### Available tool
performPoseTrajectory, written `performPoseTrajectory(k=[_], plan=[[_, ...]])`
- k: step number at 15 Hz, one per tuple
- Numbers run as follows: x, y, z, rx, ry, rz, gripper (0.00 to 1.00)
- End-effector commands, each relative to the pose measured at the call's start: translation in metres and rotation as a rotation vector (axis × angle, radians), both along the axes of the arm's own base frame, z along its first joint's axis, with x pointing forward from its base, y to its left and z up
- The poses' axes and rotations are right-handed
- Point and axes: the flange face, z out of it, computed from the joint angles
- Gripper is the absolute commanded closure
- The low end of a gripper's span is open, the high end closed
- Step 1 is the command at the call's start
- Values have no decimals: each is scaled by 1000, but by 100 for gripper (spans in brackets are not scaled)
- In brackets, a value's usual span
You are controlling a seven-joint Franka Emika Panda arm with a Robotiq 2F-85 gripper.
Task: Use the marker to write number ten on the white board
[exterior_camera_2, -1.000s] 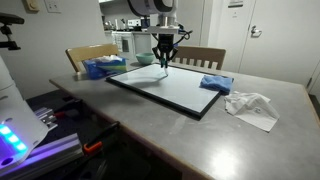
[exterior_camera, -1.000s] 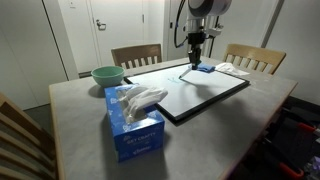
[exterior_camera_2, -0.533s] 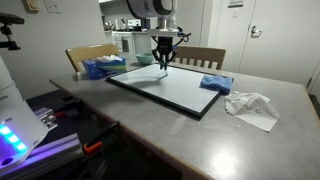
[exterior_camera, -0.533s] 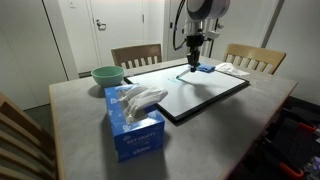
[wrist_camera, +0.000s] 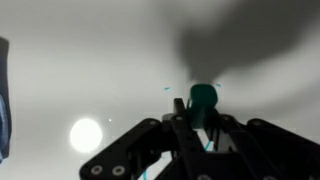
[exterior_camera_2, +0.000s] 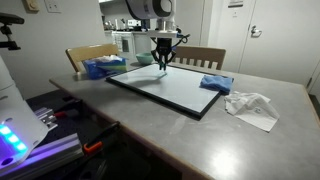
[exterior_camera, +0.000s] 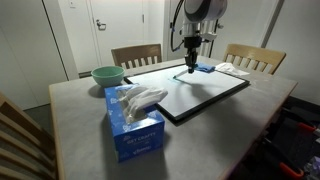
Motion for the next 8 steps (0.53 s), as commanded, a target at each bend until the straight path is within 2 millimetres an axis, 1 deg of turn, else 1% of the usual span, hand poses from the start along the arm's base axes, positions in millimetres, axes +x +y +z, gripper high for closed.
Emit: performPoseTrajectory(k=[1, 8], plan=[[7, 3, -8, 1, -7, 20, 95], [7, 0, -3, -15, -20, 10, 95]])
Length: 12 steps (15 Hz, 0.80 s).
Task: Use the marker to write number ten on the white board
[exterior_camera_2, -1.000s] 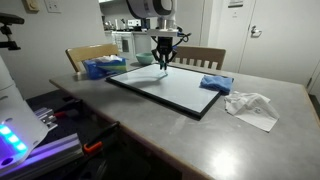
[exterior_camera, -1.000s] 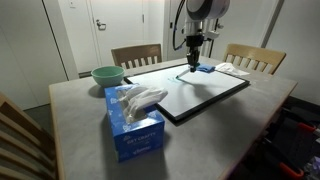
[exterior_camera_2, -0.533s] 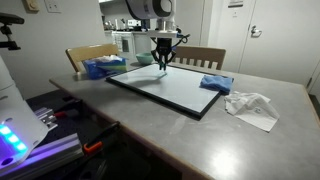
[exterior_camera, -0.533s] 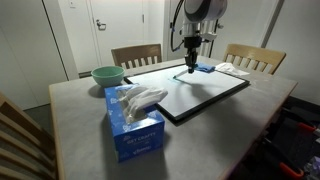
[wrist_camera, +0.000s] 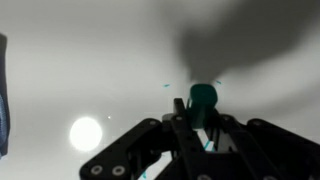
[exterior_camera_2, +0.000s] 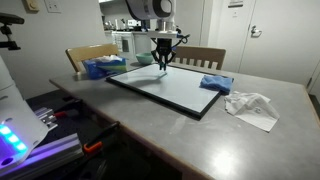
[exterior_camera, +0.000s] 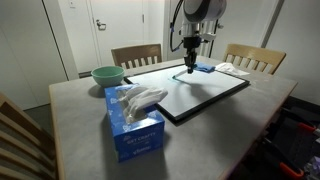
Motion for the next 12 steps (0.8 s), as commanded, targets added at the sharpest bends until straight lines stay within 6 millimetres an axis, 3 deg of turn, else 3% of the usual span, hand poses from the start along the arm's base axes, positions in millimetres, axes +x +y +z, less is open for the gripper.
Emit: performPoseTrajectory(k=[1, 12], plan=[[5, -2, -1, -16, -16, 7, 95], [12, -6, 11, -28, -35, 11, 95]])
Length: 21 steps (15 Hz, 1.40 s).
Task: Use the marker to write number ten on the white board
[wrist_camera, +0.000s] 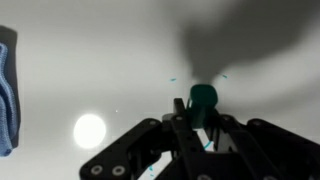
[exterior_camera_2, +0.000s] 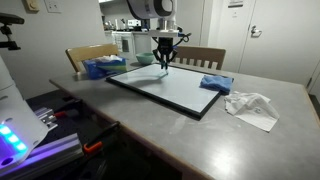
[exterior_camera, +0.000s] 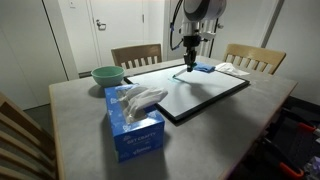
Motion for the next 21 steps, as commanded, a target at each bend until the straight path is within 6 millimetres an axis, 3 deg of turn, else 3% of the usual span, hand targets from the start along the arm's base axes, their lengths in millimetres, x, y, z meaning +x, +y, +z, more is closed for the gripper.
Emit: performPoseTrajectory(k=[1, 7, 13, 17, 21], plan=[[9, -2, 10, -19, -25, 19, 95], [42, 15, 70, -20, -105, 115, 95], [73, 67, 116, -54, -120, 268, 95], [91, 102, 129, -31, -159, 372, 95], [107, 135, 123, 27, -188, 472, 95]])
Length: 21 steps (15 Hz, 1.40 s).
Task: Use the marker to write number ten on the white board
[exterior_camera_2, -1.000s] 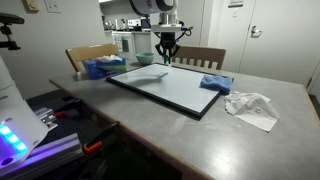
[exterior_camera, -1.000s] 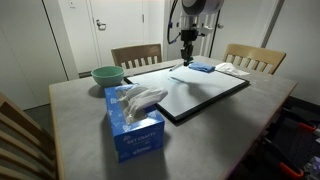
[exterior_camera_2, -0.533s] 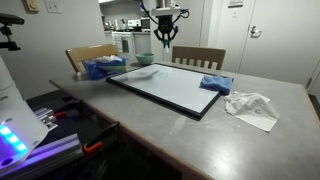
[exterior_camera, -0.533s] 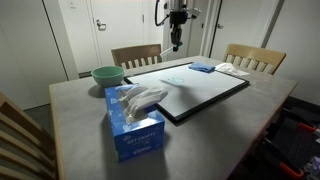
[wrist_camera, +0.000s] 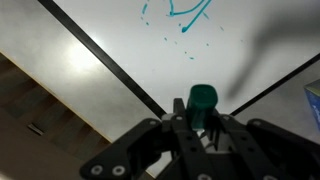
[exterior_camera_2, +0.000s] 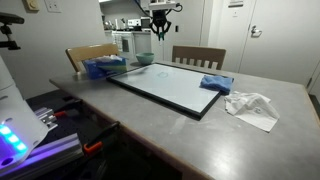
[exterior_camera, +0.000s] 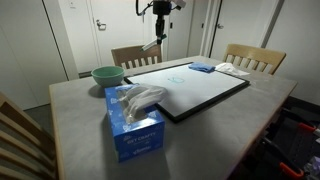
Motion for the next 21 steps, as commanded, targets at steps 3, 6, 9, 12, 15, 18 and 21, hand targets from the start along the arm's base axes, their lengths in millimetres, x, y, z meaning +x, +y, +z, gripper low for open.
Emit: performPoseTrajectory(k=[3, 6, 9, 12, 15, 18, 21], plan=[[23, 45, -25, 86, 13, 166, 95], [22, 75, -43, 146, 41, 258, 95], [19, 98, -61, 173, 71, 319, 95], [18, 110, -81, 139, 76, 331, 95], [24, 112, -96, 100, 32, 324, 95], [32, 113, -102, 86, -6, 328, 95], [38, 120, -105, 83, -23, 346, 95]])
